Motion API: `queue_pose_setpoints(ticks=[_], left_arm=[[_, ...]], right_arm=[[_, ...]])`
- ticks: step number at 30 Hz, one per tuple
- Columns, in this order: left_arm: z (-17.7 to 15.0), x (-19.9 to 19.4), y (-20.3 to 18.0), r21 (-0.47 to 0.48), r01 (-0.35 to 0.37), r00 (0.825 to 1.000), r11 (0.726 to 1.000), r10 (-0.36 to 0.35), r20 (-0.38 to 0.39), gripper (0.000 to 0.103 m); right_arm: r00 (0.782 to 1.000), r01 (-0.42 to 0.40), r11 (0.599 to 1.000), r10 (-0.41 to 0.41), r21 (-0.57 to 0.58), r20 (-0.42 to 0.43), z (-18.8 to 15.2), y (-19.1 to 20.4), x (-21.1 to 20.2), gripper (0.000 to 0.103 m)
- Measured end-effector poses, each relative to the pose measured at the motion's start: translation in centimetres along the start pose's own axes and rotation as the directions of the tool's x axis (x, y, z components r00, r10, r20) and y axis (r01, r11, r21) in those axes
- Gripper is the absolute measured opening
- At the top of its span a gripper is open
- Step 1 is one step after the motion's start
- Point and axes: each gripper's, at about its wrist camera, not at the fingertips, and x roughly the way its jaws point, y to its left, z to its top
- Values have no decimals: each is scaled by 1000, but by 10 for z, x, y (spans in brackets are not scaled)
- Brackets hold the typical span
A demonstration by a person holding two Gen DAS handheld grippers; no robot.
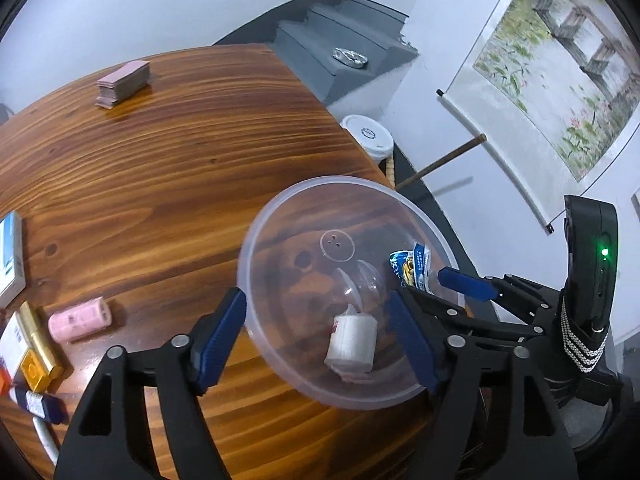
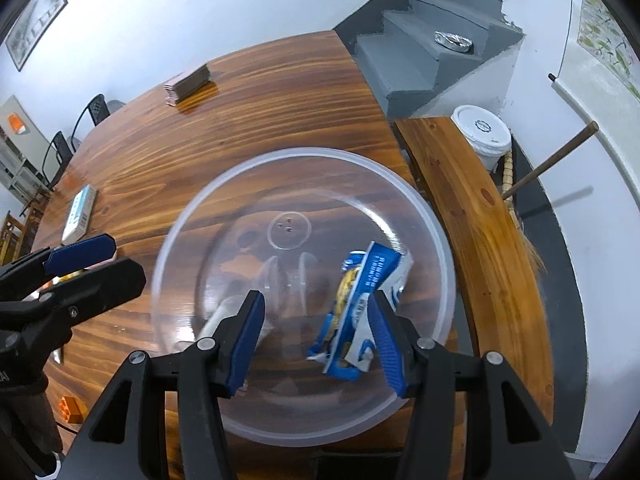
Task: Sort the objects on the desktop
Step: 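Carry both items to the clear bowl and open both grippers to drop them, then grasp the white ointment tube with the left gripper while the right grasps the orange Lego brick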
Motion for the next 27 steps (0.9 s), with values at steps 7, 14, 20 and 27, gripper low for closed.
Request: queue_pose_setpoints(ticks=[7, 14, 20, 27], left_arm=[[-16, -25, 2, 17, -32, 999, 999, 32, 2, 78], [-21, -52, 40, 6, -74, 997, 997, 73, 28, 78], [-21, -72, 115, -59, -108, 993, 992, 110, 38, 78], [-4, -82, 222, -134, -142, 989, 981, 147, 28, 78]], right_arm=[[999, -41, 999, 41, -27, 9, -4, 19, -10, 58], [996, -92, 992, 93, -89, -1, -7, 45, -13, 58], [990, -141, 979, 138, -149, -25, -11, 73, -11, 58], [975, -220, 951, 205, -218, -88, -23, 116, -2, 58]])
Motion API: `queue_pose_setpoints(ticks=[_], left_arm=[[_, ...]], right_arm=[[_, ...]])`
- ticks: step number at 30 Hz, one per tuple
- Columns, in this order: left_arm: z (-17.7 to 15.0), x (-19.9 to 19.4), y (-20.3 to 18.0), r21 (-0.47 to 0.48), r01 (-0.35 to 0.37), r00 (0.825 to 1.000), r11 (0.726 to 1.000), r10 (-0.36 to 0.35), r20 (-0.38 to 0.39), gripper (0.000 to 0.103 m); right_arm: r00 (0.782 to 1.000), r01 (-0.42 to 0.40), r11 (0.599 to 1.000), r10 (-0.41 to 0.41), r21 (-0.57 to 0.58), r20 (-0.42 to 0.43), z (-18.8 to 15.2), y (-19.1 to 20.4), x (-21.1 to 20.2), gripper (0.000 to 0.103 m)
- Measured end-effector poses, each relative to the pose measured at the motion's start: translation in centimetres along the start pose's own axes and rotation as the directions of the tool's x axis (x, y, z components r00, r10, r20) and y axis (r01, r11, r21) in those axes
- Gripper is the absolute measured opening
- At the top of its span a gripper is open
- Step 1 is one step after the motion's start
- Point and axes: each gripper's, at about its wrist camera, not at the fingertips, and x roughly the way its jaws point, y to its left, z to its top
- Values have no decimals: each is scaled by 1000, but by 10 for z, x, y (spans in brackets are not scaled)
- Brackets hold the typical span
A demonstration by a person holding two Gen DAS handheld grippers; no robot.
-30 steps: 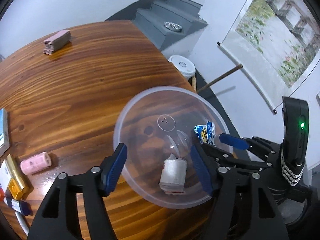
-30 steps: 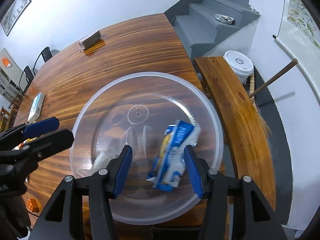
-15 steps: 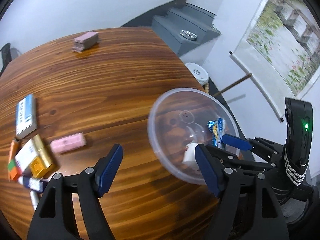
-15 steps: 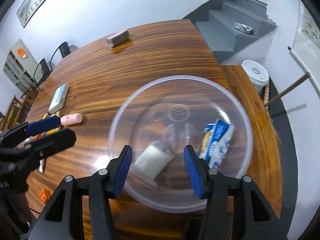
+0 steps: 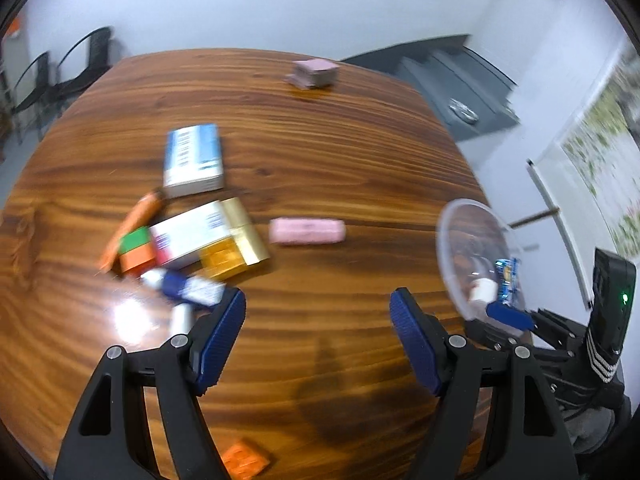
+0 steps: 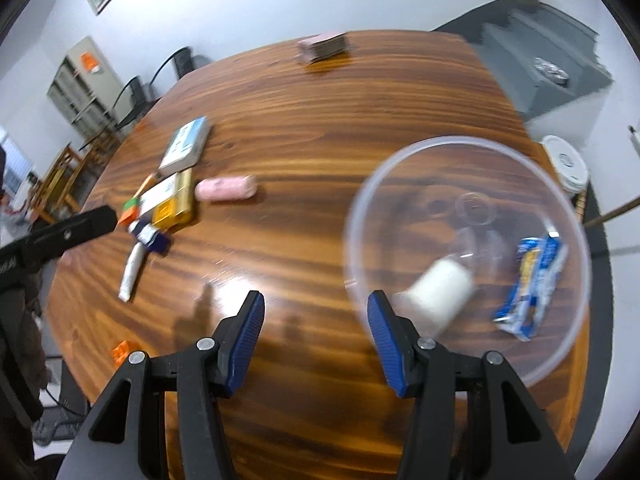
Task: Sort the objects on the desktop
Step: 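Grasp the white ointment tube with the left gripper while the right grasps the orange Lego brick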
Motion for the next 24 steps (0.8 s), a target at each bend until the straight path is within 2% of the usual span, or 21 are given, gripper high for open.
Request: queue_pose_setpoints(ticks=[2, 5, 9, 16, 18, 20, 24], left_arm=[[32, 21, 36, 22, 11, 1000, 1000, -11, -11, 78], [32, 33, 58, -20, -27, 999, 999, 27, -24, 78], [62, 61, 93, 4, -21, 998, 1000, 21, -57, 78], [68, 103, 103, 46, -10, 993, 999, 15, -118, 78], [76, 118, 108, 61, -8, 991, 998, 16, -131, 68], [86, 134, 113, 90, -3, 989, 996, 17, -150, 63], [90, 154, 116, 92, -2, 986, 996, 18, -168, 63]], right_arm=[[999, -26, 999, 26, -28, -23, -2, 16, 8, 58], [997, -62, 995, 58, -72, -55, -5, 37, 17, 58], [991, -108, 987, 97, -123, -87, -7, 62, 27, 58], [980, -150, 976, 126, -158, -155, -13, 90, 41, 60], [978, -154, 973, 126, -170, -164, -14, 99, 44, 60], [977, -155, 972, 124, -179, -171, -15, 106, 46, 60], [975, -153, 971, 119, -182, -186, -15, 116, 53, 60]])
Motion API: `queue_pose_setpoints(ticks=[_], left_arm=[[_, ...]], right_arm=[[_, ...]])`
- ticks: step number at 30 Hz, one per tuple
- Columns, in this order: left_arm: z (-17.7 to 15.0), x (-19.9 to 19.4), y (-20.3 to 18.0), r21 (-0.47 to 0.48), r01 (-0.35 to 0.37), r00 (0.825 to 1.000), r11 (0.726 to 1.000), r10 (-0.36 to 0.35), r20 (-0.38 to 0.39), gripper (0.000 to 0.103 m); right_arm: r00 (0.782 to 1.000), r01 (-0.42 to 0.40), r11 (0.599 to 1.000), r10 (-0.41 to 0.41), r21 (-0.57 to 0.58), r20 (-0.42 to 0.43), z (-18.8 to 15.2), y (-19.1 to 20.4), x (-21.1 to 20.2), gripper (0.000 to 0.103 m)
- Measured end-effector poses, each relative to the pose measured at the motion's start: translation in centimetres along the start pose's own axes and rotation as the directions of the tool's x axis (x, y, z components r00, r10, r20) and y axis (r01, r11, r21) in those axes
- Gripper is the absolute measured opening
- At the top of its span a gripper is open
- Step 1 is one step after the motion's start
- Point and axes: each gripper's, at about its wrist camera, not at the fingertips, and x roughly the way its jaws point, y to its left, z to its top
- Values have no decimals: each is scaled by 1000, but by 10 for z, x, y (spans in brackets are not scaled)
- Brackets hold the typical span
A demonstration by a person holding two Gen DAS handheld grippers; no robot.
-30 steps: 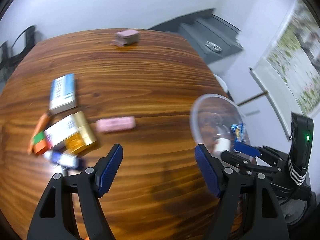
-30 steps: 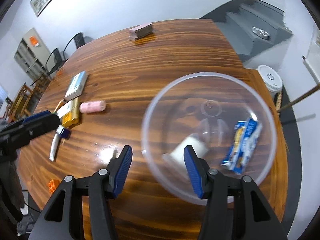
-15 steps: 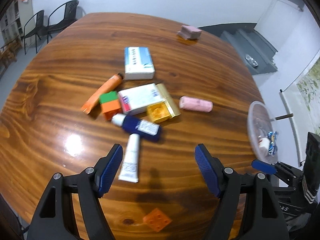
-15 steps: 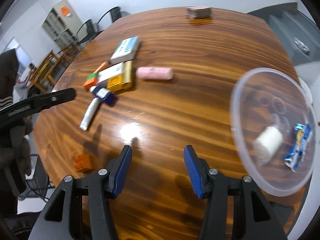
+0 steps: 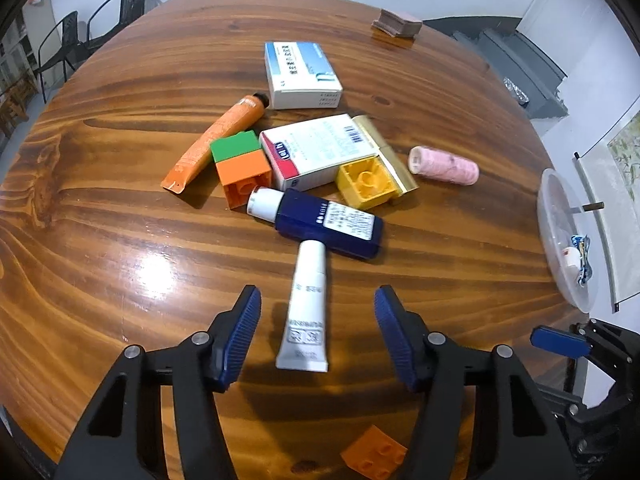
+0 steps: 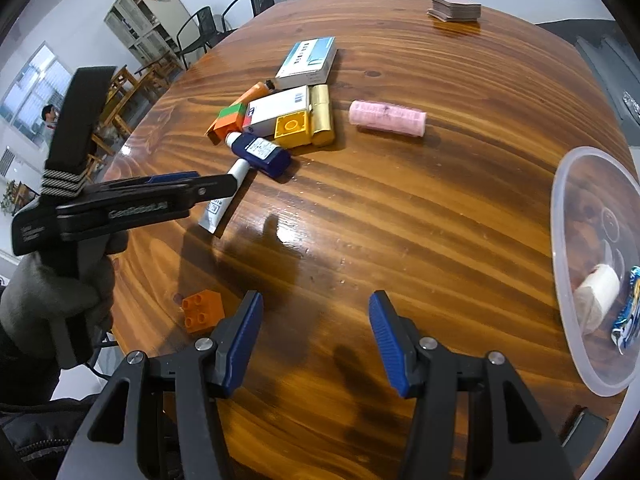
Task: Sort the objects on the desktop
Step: 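Grasp the white ointment tube with the left gripper while the right grasps the orange Lego brick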
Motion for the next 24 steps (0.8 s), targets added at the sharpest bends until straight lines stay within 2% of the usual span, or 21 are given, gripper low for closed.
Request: queue_pose_setpoints(ticks=[1, 5, 11, 14, 19, 24], left_arm=[[2, 4, 0, 8, 4, 1000, 1000, -4, -4, 62], [7, 18, -1, 49, -4, 1000, 999, 5, -20, 44], [9, 29, -10, 124, -23, 1000, 992, 24, -9, 22], [11, 30, -9, 124, -19, 1000, 992, 20, -5, 22], [10, 23, -8, 99, -21, 1000, 995, 21, 8, 22], [7, 14, -5, 69, -27, 999, 997, 25, 29, 22]], right_arm=[[1000, 1, 1000, -1, 4, -3, 1, 2, 2, 60], [1000, -13, 1000, 13, -2, -6, 5, 9, 7, 60], [993, -117, 987, 114, -112, -35, 5, 43, 13, 60], [986, -164, 969, 154, -182, -69, 4, 62, 19, 60], [977, -196, 949, 168, -246, -129, 5, 83, 35, 60], [974, -158, 951, 106, -267, -201, 5, 91, 59, 60]])
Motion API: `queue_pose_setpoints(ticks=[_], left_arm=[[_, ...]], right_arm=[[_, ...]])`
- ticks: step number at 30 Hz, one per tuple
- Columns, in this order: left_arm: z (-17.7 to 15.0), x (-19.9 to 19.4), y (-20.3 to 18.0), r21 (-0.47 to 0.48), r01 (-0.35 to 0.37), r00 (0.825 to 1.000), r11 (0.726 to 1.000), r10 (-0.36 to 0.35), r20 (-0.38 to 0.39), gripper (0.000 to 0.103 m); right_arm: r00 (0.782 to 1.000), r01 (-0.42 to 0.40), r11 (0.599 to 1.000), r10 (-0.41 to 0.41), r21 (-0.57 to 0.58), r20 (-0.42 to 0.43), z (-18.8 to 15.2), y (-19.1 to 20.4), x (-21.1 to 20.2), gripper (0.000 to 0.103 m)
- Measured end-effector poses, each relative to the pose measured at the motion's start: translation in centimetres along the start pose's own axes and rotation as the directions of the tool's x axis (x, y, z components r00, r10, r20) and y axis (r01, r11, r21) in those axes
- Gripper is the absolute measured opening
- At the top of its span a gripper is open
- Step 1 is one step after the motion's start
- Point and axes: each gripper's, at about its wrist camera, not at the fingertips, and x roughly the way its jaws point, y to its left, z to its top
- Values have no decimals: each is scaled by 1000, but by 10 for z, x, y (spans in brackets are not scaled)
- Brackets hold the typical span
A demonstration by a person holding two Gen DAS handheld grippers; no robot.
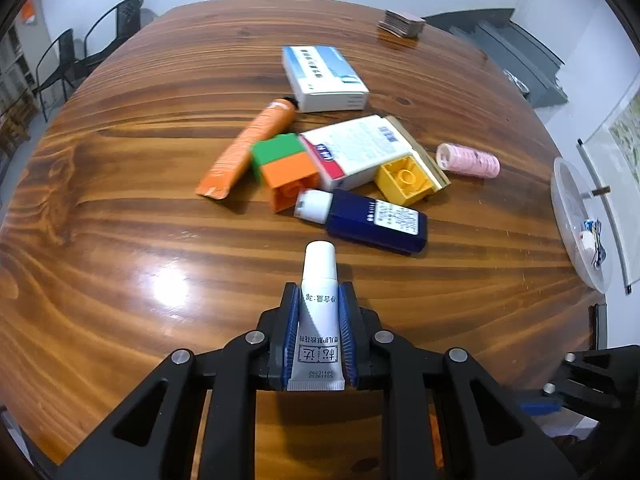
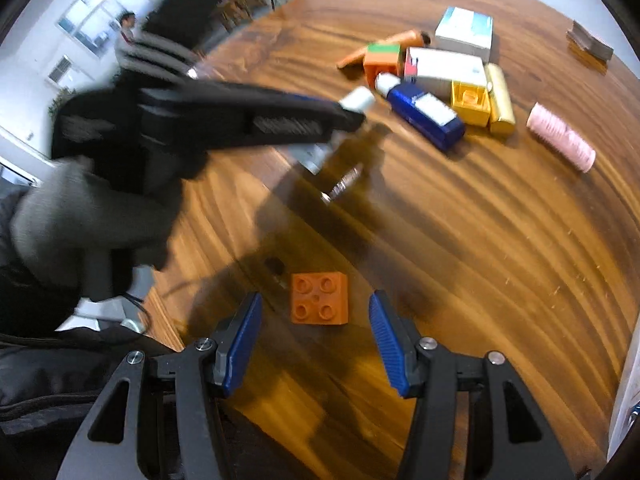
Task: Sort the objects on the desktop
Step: 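Grasp the white ointment tube with the left gripper while the right grasps the orange Lego brick, then carry the tube and brick over the clear bowl and release both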
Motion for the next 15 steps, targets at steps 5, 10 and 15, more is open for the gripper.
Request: queue_pose_setpoints(ticks=[5, 10, 15], left_arm=[[-5, -4, 4, -26, -11, 1000, 1000, 11, 1, 22], [-9, -11, 11, -28, 0, 1000, 1000, 0, 2, 22], [-7, -19, 16, -5, 14, 1000, 1000, -14, 3, 22]], right_arm=[[998, 37, 998, -39, -50, -45, 1, 7, 18, 52], [995, 79, 992, -84, -99, -47, 1, 14, 27, 41], [994, 105, 988, -108, -117, -20, 0, 15, 29, 37]])
